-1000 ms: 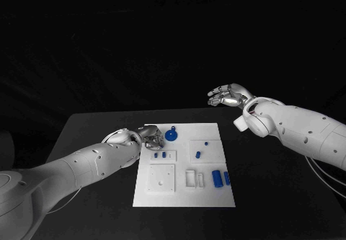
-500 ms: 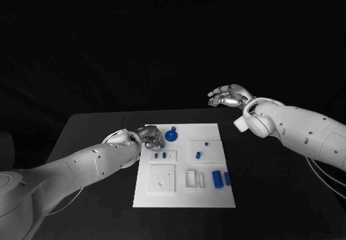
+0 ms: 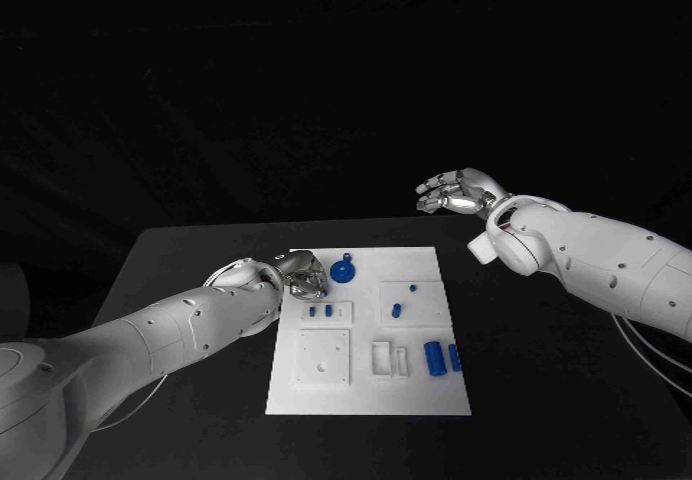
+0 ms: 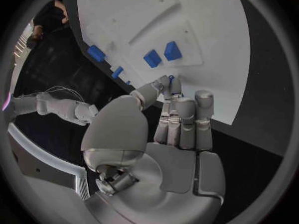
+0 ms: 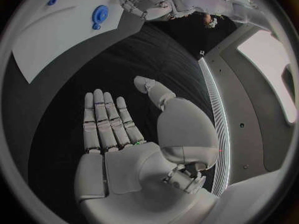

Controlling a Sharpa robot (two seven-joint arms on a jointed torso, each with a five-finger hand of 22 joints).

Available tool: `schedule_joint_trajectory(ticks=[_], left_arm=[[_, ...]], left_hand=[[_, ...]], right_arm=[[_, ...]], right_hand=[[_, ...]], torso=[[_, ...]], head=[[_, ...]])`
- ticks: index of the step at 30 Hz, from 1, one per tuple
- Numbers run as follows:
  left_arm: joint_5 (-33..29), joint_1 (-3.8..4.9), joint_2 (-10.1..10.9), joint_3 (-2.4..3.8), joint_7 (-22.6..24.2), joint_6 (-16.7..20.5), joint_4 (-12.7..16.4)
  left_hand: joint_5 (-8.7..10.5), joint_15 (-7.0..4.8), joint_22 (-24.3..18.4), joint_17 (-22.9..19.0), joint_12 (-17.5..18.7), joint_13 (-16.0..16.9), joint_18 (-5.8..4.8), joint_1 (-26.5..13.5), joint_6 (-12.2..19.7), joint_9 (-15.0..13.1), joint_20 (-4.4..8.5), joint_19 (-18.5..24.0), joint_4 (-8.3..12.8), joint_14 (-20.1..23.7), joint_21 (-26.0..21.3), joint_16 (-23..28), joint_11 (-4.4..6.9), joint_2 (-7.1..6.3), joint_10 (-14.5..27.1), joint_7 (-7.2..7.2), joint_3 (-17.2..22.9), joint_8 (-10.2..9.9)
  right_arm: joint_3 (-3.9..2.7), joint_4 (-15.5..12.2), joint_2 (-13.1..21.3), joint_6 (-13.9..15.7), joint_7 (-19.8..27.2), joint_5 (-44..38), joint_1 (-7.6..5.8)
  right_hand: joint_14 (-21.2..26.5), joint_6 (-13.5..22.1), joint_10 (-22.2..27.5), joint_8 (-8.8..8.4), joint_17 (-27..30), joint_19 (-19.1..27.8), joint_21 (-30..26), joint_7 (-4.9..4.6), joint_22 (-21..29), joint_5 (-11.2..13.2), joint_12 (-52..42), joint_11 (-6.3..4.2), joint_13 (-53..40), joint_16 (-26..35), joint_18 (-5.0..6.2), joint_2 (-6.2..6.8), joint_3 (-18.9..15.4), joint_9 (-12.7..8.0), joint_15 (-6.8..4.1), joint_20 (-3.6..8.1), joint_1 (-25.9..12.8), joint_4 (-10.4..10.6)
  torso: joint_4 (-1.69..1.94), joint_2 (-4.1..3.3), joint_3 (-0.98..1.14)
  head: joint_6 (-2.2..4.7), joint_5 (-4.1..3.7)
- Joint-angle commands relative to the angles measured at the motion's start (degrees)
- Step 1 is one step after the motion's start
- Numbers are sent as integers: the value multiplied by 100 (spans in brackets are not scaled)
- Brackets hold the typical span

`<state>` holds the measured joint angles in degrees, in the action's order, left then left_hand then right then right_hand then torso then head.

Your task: Assemble the parts on the task board

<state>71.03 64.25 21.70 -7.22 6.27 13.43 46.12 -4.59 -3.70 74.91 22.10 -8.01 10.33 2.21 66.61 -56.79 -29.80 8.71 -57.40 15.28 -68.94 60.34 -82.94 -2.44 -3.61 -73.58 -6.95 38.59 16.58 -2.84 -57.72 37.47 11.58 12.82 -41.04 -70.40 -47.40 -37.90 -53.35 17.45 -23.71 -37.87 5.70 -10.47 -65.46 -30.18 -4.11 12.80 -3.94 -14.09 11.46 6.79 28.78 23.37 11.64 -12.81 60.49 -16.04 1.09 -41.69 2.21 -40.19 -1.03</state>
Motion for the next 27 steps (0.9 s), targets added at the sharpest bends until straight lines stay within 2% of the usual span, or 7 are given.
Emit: schedule_joint_trajectory(ticks=[1, 6, 10, 27], left_arm=[[-25, 0, 8, -1, -38, 30, -20], [-44, 0, 14, 0, -14, 65, -18], [-79, 0, 18, 0, -6, 59, -19], [-144, 0, 2, 0, -7, 14, -25]], left_hand=[[7, 9, 24, -10, 30, 10, 575, -24, 44, 0, 46, 6, -26, 24, -16, 20, -43, 39, 1, -11, 24, -27], [1, 10, 24, -10, 35, 14, 575, -14, 48, 1, 46, 8, -26, 25, -17, 20, -44, 51, 1, -13, 35, -28], [11, 7, 24, -7, 43, 36, 580, 21, 205, 41, 46, 4, 6, 17, -15, 13, -40, 14, -17, -70, 56, -107], [39, 13, 24, -10, 73, 71, 576, 27, 400, 102, 41, 3, 21, 23, -14, 17, -46, -38, -19, -144, 55, -197]], right_arm=[[-3, -10, 2, -89, 61, -3, -1], [-3, -9, 2, -95, 62, -3, -1], [-3, -9, 4, -97, 63, -3, -1], [-3, -14, 4, -100, 65, -3, -1]], right_hand=[[57, -38, 37, 27, 10, 32, -28, -169, -7, -32, 30, 1, 4, 4, 45, -18, -28, -6, 0, -18, -47, -8], [58, -38, 37, 28, 11, 32, -30, -169, -8, -32, 30, 1, 4, 4, 45, -18, -28, -6, 0, -18, -47, -9], [58, -38, 37, 28, 11, 32, -32, -169, -9, -32, 30, 0, 4, 4, 45, -18, -28, -7, 0, -17, -47, -9], [59, -38, 37, 28, 14, 32, -39, -167, -15, -32, 30, 1, 4, 4, 44, -19, -29, -9, 0, -17, -47, -9]], torso=[[1, 1, -2], [2, 0, -1], [1, -2, -2], [0, -1, 0]], head=[[-1, -2], [-1, -3], [0, -4], [-4, -12]])
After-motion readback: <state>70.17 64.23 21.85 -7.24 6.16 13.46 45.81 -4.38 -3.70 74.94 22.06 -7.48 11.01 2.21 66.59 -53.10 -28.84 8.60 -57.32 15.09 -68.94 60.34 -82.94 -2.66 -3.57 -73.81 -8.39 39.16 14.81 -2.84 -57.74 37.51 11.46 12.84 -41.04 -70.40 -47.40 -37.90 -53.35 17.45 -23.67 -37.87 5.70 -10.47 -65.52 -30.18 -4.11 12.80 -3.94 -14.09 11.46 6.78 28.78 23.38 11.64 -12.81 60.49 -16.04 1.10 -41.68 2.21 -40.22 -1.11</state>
